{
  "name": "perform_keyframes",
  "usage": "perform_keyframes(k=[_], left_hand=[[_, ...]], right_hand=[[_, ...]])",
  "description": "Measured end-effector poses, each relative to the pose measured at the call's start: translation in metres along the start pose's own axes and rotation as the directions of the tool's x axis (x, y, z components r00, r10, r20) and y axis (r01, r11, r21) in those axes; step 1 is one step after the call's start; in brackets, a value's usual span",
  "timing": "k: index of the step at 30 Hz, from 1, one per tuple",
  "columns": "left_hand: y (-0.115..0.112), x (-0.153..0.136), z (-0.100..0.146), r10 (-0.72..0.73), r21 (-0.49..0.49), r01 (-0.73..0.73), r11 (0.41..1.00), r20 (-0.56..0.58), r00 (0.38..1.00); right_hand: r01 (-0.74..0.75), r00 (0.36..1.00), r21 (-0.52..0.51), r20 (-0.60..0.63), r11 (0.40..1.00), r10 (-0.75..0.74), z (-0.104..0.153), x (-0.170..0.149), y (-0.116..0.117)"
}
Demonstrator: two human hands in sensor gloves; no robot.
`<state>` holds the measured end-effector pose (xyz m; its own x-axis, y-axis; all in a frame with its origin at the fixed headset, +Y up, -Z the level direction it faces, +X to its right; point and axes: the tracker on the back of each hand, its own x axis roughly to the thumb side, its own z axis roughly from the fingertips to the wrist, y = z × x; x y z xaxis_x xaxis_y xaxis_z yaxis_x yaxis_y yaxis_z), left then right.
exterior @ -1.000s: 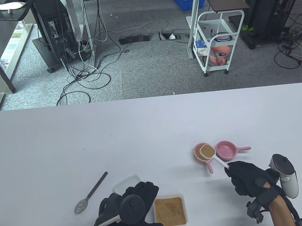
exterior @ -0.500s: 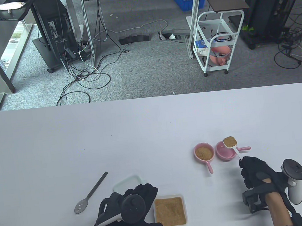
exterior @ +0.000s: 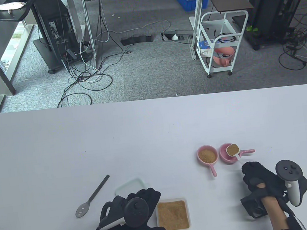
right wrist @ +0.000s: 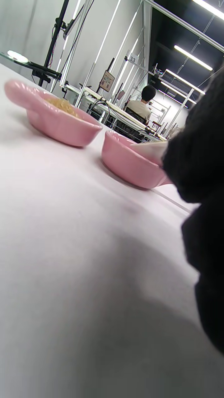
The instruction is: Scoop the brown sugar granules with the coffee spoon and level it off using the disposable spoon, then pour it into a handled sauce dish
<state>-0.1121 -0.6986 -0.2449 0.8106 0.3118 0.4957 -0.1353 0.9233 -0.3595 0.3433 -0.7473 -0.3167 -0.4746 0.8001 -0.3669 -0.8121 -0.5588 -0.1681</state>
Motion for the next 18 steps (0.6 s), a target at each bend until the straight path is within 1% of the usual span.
perform_keyframes(k=[10,18], left_hand=[[0.000,0.001,0.000,-0.009,-0.003,0.009,1.000,0.001,1.000],[-0.001,0.001,0.000,-0.013,-0.004,0.013,1.000,0.000,1.000]], right_hand=[[-0.137,0.989,-0.078,0.053,0.987,0.142,0.005,0.010,0.000],[-0.255,0.957,-0.139,0.102,0.957,0.270,0.009,0.020,0.002]])
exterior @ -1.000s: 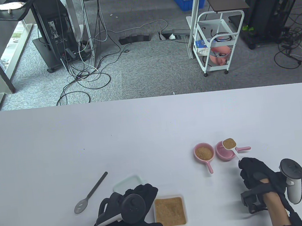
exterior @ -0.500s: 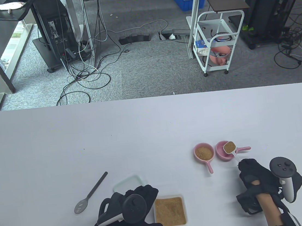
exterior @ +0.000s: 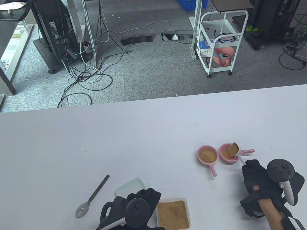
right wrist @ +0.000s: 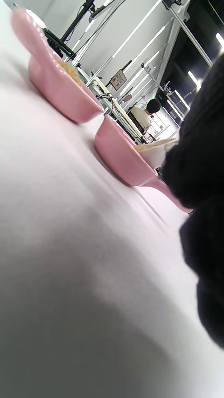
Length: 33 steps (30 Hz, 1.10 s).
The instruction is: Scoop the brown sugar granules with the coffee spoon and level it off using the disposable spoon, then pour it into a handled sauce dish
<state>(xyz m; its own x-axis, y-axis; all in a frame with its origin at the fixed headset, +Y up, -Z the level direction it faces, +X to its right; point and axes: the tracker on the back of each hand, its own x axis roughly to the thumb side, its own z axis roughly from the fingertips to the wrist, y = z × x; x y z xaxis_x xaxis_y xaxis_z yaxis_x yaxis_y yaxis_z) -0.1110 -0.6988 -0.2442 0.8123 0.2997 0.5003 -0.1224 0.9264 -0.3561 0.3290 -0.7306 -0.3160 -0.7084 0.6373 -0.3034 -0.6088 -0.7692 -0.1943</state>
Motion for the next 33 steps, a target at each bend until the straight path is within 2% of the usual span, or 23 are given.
perform_keyframes(k=[14,23,30,32,33], left_hand=[[0.000,0.000,0.000,-0.008,-0.002,0.008,1.000,0.003,1.000],[-0.002,0.002,0.000,-0.022,-0.003,0.022,1.000,0.005,1.000],[-0.003,0.003,0.000,-0.030,-0.004,0.030,1.000,0.000,1.000],[-0.003,0.003,0.000,-0.035,-0.003,0.035,0.999,-0.005,0.999],[-0.003,0.003,0.000,-0.036,-0.002,0.036,0.999,-0.007,0.999]], right_hand=[[-0.253,0.959,-0.100,0.108,0.962,0.263,0.008,0.021,0.001],[-0.432,0.860,-0.238,0.181,0.870,0.477,0.018,0.037,0.002],[-0.565,0.725,-0.357,0.215,0.743,0.655,0.026,0.048,0.007],[-0.558,0.731,-0.364,0.209,0.746,0.649,0.027,0.049,0.006],[-0.530,0.762,-0.353,0.201,0.771,0.616,0.027,0.048,0.004]])
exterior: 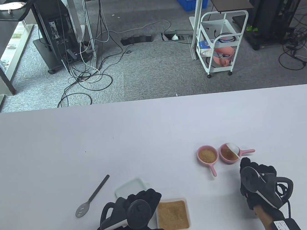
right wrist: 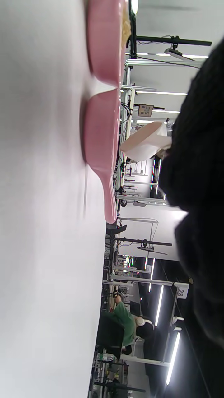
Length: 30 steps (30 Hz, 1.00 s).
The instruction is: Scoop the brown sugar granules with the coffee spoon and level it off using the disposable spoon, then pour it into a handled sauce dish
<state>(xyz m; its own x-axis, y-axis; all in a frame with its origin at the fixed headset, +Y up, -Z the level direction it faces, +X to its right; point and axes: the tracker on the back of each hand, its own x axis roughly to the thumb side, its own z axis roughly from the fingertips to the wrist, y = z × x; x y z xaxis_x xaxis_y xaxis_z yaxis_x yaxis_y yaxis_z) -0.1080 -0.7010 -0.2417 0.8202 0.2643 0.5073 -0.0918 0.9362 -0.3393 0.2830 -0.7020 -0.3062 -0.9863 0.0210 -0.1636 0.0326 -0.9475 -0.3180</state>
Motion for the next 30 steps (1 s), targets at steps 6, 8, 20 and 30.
perform_keyframes(k=[6,8,20,30], left_hand=[[0.000,0.001,-0.001,0.007,0.023,-0.007,1.000,-0.002,1.000],[-0.001,0.002,-0.003,0.016,0.023,-0.016,1.000,0.004,1.000],[-0.009,0.004,-0.012,0.012,-0.018,-0.012,1.000,-0.002,1.000],[-0.013,-0.002,-0.016,0.030,-0.043,-0.031,0.999,-0.026,0.999]], right_hand=[[0.456,0.872,0.035,-0.215,0.889,-0.439,0.001,-0.032,-0.006],[0.589,0.787,0.026,-0.242,0.808,-0.567,0.002,-0.040,-0.010],[0.784,0.526,0.341,0.080,0.519,-0.847,0.015,0.008,-0.045],[0.479,0.549,0.651,0.302,0.589,-0.779,0.038,0.071,-0.039]])
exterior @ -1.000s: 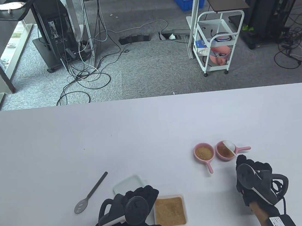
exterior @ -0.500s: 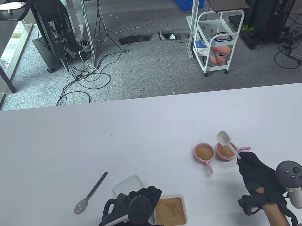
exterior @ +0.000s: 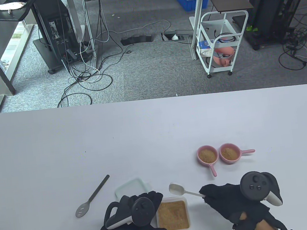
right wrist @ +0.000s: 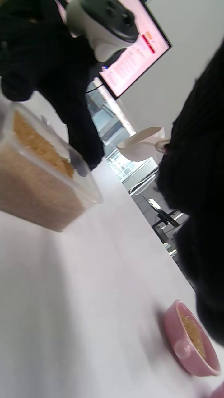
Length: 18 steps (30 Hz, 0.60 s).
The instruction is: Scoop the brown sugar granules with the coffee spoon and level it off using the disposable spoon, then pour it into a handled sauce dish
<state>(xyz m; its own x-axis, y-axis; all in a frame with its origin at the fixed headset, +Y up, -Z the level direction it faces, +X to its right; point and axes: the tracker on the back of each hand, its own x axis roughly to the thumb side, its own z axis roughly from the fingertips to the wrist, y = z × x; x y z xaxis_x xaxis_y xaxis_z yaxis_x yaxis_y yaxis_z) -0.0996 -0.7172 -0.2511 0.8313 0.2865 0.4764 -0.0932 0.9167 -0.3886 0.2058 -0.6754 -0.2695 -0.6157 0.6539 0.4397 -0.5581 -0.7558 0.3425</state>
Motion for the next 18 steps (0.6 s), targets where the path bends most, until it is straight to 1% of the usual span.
perform_keyframes(k=[2,3,5,8,10,11,14,16,18], left_hand=[[0.000,0.000,0.000,0.006,-0.001,-0.006,1.000,-0.001,1.000],[0.000,0.000,0.000,0.007,-0.002,-0.007,1.000,-0.001,1.000],[0.000,0.000,0.000,0.014,-0.006,-0.014,1.000,-0.001,1.000],[-0.001,0.000,0.000,0.029,-0.013,-0.029,0.999,0.001,1.000],[-0.001,0.000,0.000,0.031,-0.014,-0.031,0.999,0.002,1.000],[-0.001,0.000,0.000,0.030,-0.014,-0.030,0.999,0.002,1.000],[-0.001,-0.001,0.000,0.028,-0.015,-0.028,1.000,0.003,1.000],[-0.001,-0.001,-0.001,0.034,-0.016,-0.034,0.999,0.004,0.999],[0.000,-0.001,-0.001,0.031,-0.016,-0.031,0.999,0.004,1.000]], right_hand=[[-0.099,0.995,0.045,0.022,0.994,0.098,-0.003,0.008,0.010],[-0.138,0.990,0.047,0.030,0.989,0.137,-0.004,0.011,0.013],[-0.280,0.959,0.043,0.064,0.959,0.277,-0.005,0.022,0.020],[-0.403,0.910,0.004,0.109,0.915,0.400,-0.004,0.034,0.026],[-0.485,0.863,-0.042,0.142,0.874,0.485,-0.002,0.043,0.030],[-0.539,0.824,-0.067,0.164,0.839,0.542,-0.001,0.049,0.032],[-0.623,0.748,-0.107,0.205,0.774,0.631,0.001,0.061,0.042],[-0.664,0.709,-0.119,0.215,0.738,0.672,0.000,0.064,0.047],[-0.660,0.713,-0.107,0.221,0.744,0.665,-0.001,0.064,0.051]])
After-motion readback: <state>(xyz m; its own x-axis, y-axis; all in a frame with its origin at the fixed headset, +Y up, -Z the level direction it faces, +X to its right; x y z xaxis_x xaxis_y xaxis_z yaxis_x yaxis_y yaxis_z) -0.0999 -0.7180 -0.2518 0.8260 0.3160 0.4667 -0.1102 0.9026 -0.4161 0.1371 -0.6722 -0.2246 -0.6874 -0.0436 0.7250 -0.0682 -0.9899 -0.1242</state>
